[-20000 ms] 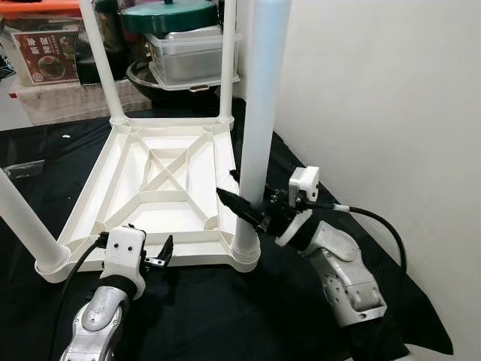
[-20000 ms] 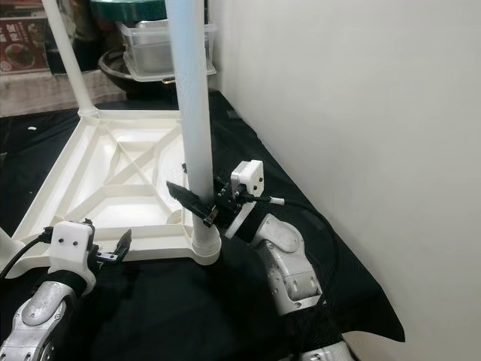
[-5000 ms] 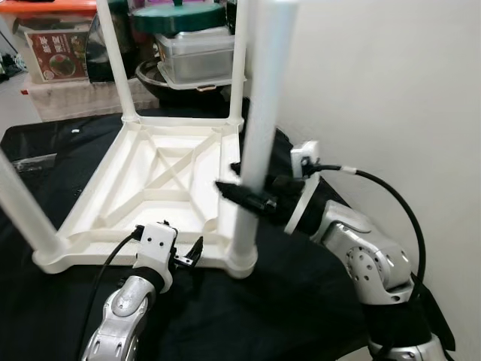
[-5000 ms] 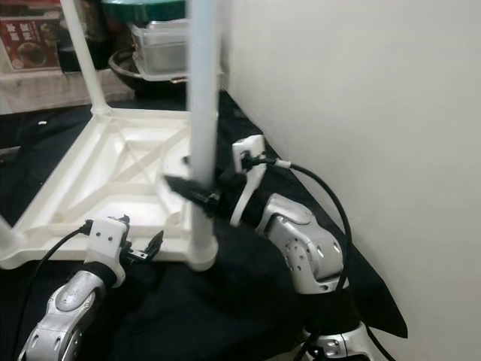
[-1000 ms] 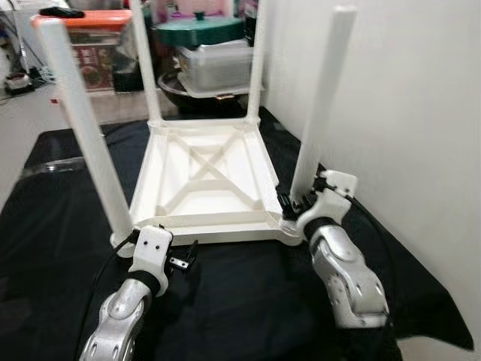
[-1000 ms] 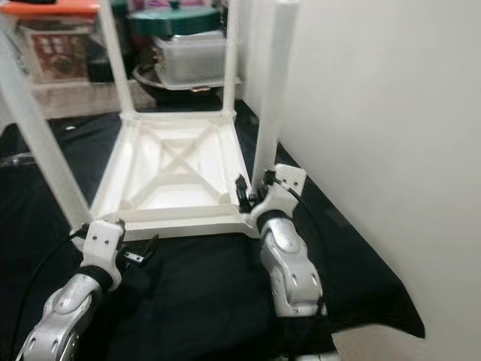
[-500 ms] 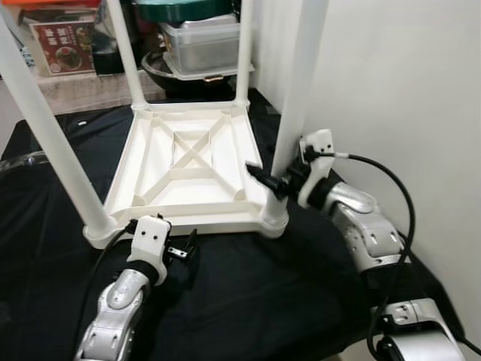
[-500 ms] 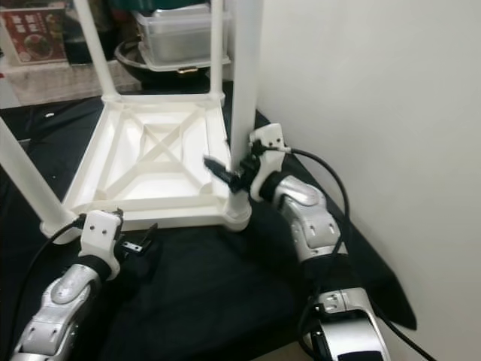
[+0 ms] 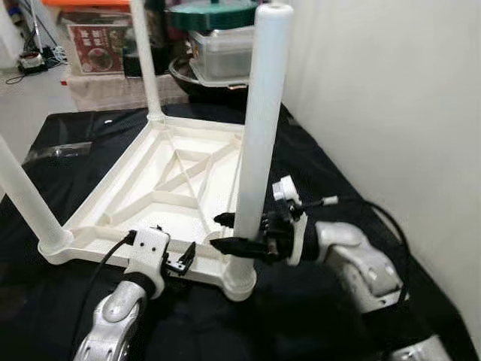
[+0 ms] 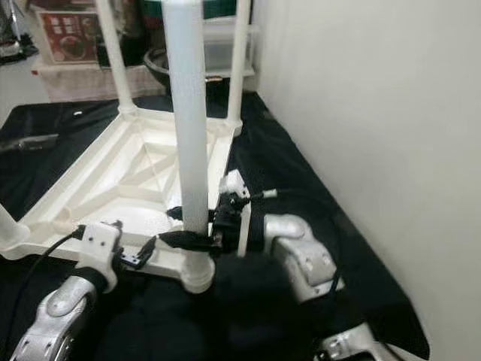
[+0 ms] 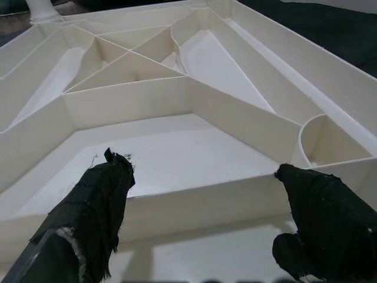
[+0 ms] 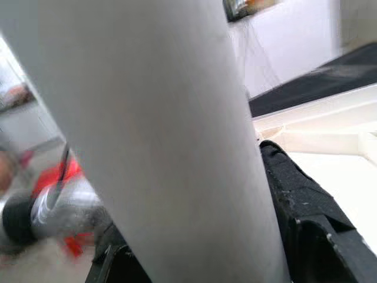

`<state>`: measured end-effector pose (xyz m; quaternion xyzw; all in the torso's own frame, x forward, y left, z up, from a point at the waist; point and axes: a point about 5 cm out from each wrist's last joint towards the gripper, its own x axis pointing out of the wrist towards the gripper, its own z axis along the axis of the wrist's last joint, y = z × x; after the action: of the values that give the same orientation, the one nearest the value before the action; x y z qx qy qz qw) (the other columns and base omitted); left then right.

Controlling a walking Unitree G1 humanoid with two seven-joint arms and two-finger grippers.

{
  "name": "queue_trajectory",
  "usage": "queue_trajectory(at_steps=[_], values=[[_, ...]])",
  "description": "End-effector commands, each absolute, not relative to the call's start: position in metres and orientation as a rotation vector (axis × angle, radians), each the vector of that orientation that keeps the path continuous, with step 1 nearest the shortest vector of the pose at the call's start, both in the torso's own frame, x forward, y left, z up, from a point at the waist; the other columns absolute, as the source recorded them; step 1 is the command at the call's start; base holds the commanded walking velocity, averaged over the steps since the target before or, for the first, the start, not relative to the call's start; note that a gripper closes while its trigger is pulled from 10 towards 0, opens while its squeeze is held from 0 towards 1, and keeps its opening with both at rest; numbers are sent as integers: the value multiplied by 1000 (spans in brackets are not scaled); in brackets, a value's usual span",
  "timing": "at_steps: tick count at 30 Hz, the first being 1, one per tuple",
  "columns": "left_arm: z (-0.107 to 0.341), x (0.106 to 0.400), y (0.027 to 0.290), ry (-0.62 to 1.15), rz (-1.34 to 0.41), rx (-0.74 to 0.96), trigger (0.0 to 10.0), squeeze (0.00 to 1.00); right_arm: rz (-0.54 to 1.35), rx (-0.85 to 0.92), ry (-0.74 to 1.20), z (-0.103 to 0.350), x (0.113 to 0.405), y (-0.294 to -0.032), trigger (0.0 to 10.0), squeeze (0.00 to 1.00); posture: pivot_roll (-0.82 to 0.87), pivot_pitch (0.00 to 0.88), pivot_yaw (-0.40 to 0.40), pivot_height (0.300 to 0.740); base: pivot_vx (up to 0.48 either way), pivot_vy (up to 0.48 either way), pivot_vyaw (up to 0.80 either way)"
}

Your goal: Building children table

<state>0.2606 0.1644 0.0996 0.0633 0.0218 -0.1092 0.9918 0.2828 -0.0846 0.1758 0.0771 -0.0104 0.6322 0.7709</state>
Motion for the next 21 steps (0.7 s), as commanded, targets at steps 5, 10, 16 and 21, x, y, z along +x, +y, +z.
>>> queue_trajectory(at_steps=[5,10,16,21], values=[[99,262,170,54,-202,148,10000,0,499,117,34,155,319,-109,0,0,91,0,-42,740,0,0,0],[98,263,166,57,-212,143,10000,0,-166,18,235,118,313,-168,0,0,78,0,-29,740,0,0,0],[98,266,162,57,-229,137,10000,0,186,72,138,146,310,-118,10000,0,68,0,-16,740,0,0,0],[101,268,165,47,-220,143,10000,0,610,208,-44,189,316,-84,10000,1000,93,0,-35,740,0,0,0]])
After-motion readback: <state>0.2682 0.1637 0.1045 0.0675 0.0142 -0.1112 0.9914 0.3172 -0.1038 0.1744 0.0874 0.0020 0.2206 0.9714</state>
